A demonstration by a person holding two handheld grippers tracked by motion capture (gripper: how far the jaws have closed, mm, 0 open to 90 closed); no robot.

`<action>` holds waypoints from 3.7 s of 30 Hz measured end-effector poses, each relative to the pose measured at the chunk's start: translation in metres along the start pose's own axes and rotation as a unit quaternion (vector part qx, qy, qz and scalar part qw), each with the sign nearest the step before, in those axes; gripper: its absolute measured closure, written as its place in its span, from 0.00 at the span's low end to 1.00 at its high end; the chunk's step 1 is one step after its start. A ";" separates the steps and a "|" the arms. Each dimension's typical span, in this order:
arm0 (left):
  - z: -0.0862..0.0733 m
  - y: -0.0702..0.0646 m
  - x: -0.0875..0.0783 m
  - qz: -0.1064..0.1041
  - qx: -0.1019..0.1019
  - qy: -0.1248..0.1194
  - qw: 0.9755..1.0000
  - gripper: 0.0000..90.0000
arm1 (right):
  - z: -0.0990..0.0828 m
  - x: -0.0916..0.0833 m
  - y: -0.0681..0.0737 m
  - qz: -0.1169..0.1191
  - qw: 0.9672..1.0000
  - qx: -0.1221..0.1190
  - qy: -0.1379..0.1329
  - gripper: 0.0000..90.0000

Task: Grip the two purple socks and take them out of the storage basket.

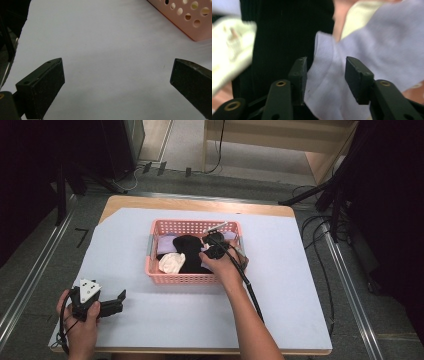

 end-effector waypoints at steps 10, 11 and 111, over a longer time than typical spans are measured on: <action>0.000 -0.001 0.000 0.000 0.000 0.000 1.000 0.00 | -0.004 0.005 0.003 0.009 0.999 -0.003 0.038 0.82; 0.000 -0.001 0.000 -0.001 0.000 0.001 1.000 0.00 | -0.004 0.004 0.002 0.009 0.999 -0.003 0.034 0.88; 0.000 -0.002 0.001 0.006 0.014 0.005 1.000 0.00 | -0.071 -0.102 -0.147 -0.079 0.915 0.098 -0.383 0.94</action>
Point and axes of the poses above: each handheld gripper's, and its own axes: x roughly forward along the jaws, z roughly out of its top, y roughly to its left, the point moved 6 cm from there along x, roughly forward along the jaws, and after that the axes turned 1 degree about -x, right-handed, at the moved point
